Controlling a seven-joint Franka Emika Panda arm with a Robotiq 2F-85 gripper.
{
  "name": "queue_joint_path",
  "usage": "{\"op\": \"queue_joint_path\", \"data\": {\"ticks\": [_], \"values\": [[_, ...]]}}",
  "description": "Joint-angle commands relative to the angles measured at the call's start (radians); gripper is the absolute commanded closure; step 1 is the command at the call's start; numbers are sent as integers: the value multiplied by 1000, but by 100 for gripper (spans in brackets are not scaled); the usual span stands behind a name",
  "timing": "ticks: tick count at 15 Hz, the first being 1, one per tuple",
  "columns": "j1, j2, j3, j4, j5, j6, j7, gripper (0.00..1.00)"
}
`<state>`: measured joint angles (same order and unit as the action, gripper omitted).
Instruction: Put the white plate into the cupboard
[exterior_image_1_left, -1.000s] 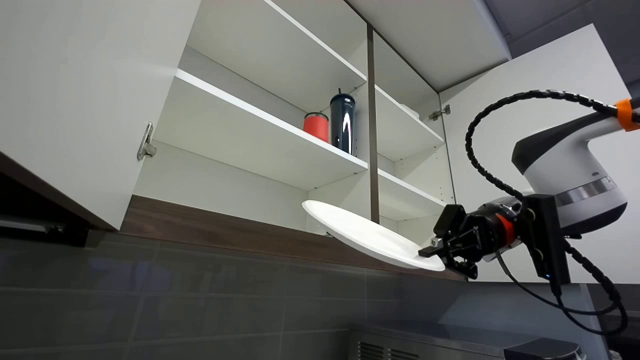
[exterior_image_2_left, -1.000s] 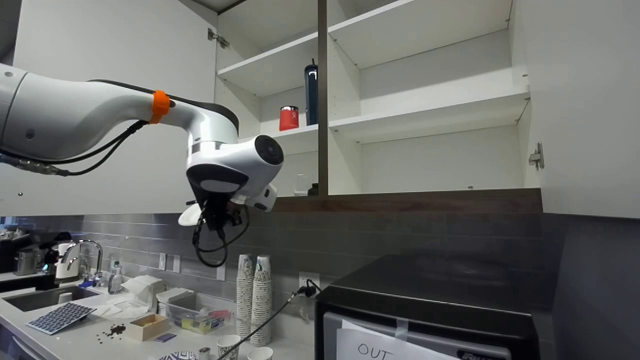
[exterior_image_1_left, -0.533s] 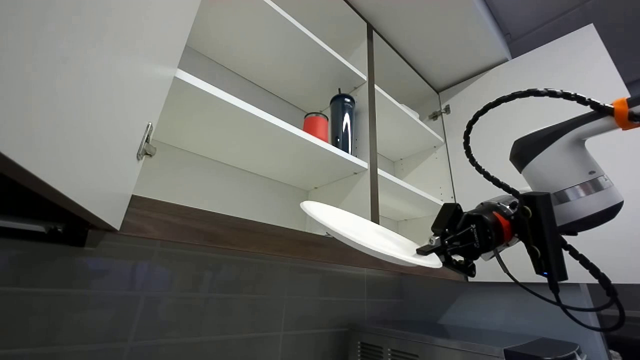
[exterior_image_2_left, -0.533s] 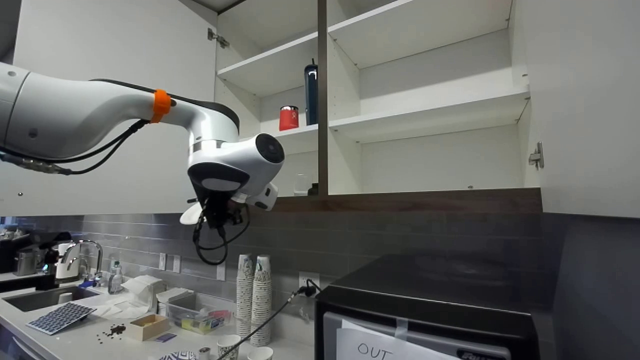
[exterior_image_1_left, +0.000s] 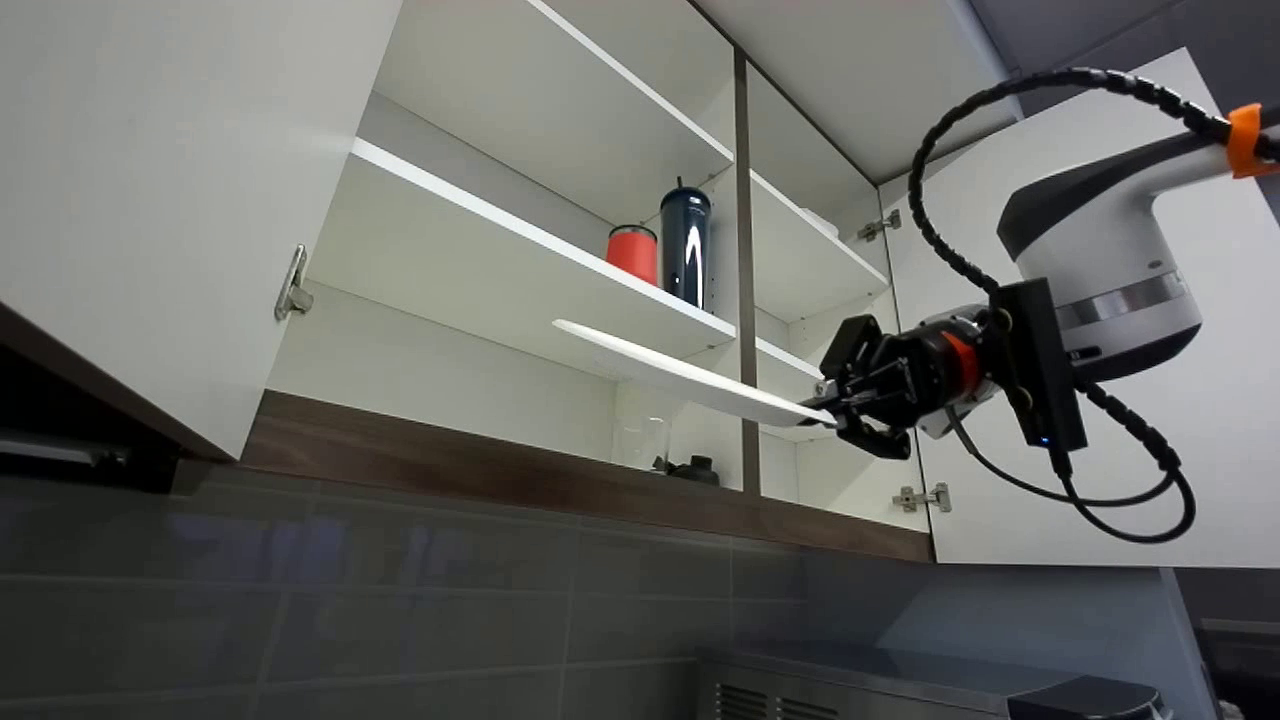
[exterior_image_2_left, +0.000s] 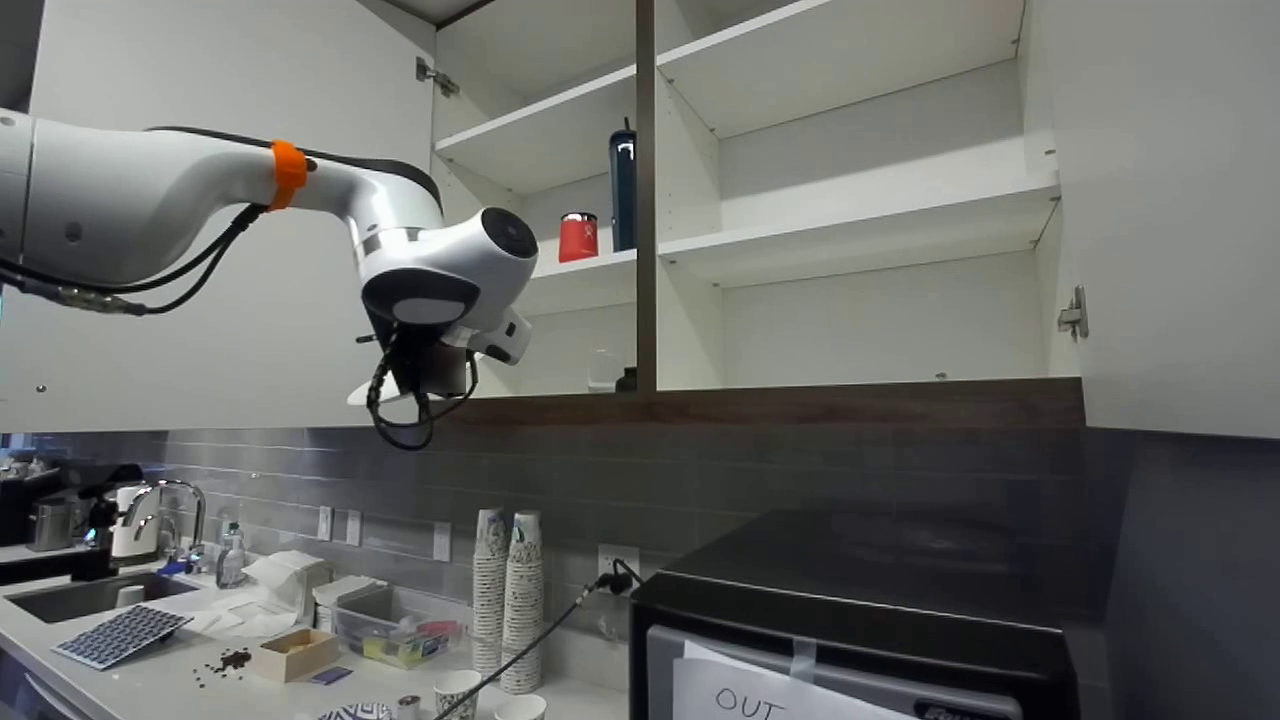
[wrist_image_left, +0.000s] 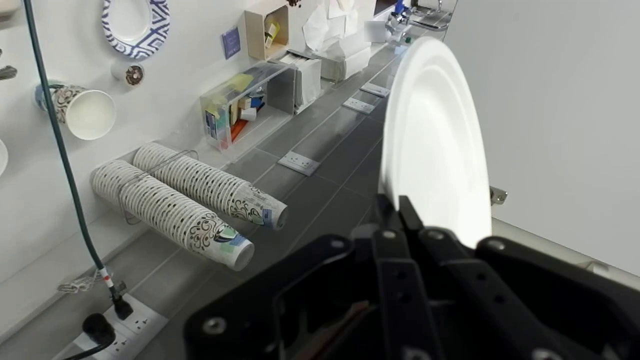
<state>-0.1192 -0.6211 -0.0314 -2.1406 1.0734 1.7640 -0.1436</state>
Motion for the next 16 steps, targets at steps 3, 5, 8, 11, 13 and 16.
{"op": "queue_joint_path", "data": {"ticks": [3,5,8,11,13,16], "values": [[19,162,83,224,-86,24,230,99],[27,224,100,292,-103,35,299,99],[49,209,81,269,-87,30,287,97],[61,274,83,328,-87,28,315,97],[61,283,83,338,-88,28,320,99],[51,341,112,386,-97,175,406,99]]}}
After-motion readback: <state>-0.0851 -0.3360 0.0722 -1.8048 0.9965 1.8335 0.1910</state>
